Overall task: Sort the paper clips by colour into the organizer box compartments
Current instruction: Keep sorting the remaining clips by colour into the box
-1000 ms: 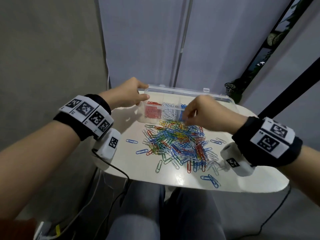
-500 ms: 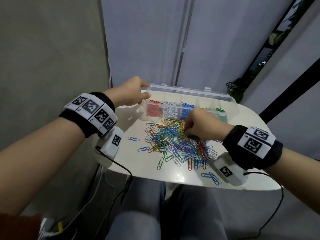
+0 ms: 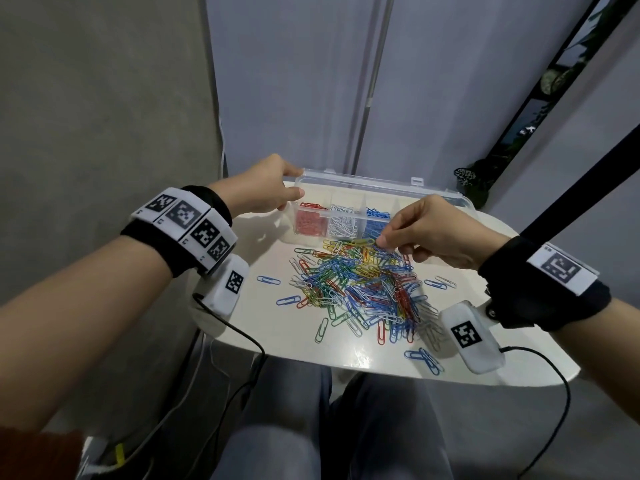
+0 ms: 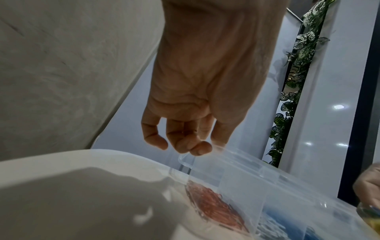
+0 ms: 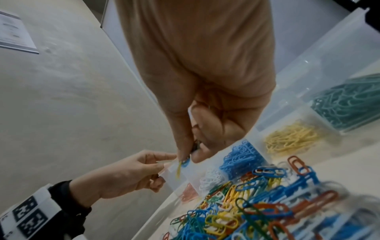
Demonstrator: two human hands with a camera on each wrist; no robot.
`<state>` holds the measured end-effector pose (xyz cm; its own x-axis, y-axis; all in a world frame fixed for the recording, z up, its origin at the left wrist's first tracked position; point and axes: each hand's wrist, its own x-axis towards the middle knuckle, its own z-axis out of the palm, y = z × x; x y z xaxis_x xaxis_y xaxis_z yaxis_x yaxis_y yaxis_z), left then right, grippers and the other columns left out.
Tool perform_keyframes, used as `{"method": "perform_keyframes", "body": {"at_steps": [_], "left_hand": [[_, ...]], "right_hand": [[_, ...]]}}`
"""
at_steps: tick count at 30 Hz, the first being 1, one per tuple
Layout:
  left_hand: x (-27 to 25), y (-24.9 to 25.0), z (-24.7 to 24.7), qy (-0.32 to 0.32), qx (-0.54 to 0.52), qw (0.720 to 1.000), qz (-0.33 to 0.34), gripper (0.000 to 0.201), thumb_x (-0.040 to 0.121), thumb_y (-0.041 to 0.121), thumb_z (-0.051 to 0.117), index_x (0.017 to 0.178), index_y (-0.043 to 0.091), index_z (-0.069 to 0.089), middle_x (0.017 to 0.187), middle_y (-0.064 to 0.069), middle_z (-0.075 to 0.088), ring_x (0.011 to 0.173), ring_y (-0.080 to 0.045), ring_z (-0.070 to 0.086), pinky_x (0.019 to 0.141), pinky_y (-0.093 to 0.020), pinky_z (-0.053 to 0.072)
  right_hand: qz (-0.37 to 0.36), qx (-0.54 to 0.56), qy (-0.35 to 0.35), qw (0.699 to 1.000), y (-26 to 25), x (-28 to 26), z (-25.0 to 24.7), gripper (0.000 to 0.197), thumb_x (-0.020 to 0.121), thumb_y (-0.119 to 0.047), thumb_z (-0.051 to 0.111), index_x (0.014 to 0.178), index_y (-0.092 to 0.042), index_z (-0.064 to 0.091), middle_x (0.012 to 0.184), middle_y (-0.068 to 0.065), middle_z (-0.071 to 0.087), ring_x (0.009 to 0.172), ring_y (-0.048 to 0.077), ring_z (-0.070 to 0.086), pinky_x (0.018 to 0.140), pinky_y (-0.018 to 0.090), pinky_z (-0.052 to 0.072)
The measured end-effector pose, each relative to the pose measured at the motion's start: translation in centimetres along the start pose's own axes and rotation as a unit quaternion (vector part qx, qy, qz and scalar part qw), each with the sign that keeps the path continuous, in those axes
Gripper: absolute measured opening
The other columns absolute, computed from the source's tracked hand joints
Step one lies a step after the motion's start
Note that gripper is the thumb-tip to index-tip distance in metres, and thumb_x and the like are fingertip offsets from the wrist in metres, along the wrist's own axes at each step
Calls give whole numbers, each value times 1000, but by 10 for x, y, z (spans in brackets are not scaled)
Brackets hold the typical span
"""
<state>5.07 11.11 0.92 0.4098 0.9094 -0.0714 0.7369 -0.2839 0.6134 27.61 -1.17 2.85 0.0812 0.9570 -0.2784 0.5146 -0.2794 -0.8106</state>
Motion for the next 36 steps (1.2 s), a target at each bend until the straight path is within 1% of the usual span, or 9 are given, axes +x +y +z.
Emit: {"method": "perform_keyframes", "body": {"at_steps": [2, 4, 6, 11, 19, 22, 25, 32, 36], "left_hand": [[0, 0, 0, 1, 4, 1000, 1, 52, 97, 24, 58, 145, 13, 42, 61, -2, 57, 41, -3, 40, 41, -15, 32], [0, 0, -1, 1, 7, 1000, -1, 52, 97, 25, 57, 145, 14, 42, 62, -2, 58, 43, -4, 41, 46, -20, 33], [0, 0, -1, -1, 7, 1000, -1, 52, 97, 26, 57, 146, 15, 42, 63, -2, 58, 42, -4, 40, 46, -22, 32], [0, -1, -1, -1, 4, 1000, 0, 52, 97, 25, 57, 146, 15, 42, 61, -2, 56, 38, -3, 38, 38, -15, 31], [0, 0, -1, 2, 7, 1000, -3, 53, 97, 26, 57, 146, 16, 41, 63, -1, 58, 42, -3, 39, 46, -22, 32], [0, 0, -1, 1, 9, 1000, -2, 52, 97, 26, 57, 146, 16, 41, 62, -1, 57, 42, -3, 39, 46, -21, 32], [0, 0, -1, 1, 7, 1000, 1, 52, 97, 25, 57, 146, 16, 42, 61, -2, 57, 40, -3, 39, 41, -17, 31], [0, 0, -2, 2, 6, 1000, 0, 52, 97, 24, 57, 146, 16, 42, 61, -2, 56, 39, -3, 38, 39, -16, 30], [-1, 1, -1, 2, 6, 1000, 0, 52, 97, 24, 57, 146, 15, 42, 61, -2, 56, 41, -4, 39, 43, -17, 33]], "right_hand": [[1, 15, 8, 1000, -1, 0, -1, 9, 73, -4, 79, 71, 1, 72, 58, 8, 64, 43, 9, 44, 37, 16, 37], [0, 27, 10, 1000, -1, -1, -1, 8, 75, -4, 78, 70, -1, 73, 58, 7, 65, 42, 8, 44, 36, 16, 37], [5, 41, 12, 999, -1, 0, -2, 8, 79, -3, 74, 76, 3, 72, 60, 8, 66, 43, 7, 45, 35, 16, 37], [27, 58, 0, 998, 0, 0, -4, 6, 84, 1, 68, 86, 6, 71, 64, 10, 69, 45, 8, 47, 36, 17, 39], [11, 48, 5, 999, -5, -4, -8, 5, 78, 9, 70, 83, 6, 69, 60, 8, 68, 43, 7, 46, 37, 16, 38], [4, 48, 15, 999, -7, -4, -10, 10, 76, 12, 70, 81, 3, 69, 59, 8, 66, 44, 8, 45, 36, 17, 37], [1, 36, 28, 999, -7, -3, -10, 12, 73, 11, 73, 82, 2, 71, 66, 15, 61, 45, 10, 44, 36, 18, 36], [4, -14, 18, 1000, -4, -3, -10, 23, 69, 5, 80, 89, -6, 73, 63, 13, 62, 48, 15, 44, 40, 21, 36], [-30, -19, 67, 997, -11, -2, -13, 8, 72, 4, 78, 74, -3, 73, 65, 12, 64, 51, 13, 46, 41, 21, 38]]}}
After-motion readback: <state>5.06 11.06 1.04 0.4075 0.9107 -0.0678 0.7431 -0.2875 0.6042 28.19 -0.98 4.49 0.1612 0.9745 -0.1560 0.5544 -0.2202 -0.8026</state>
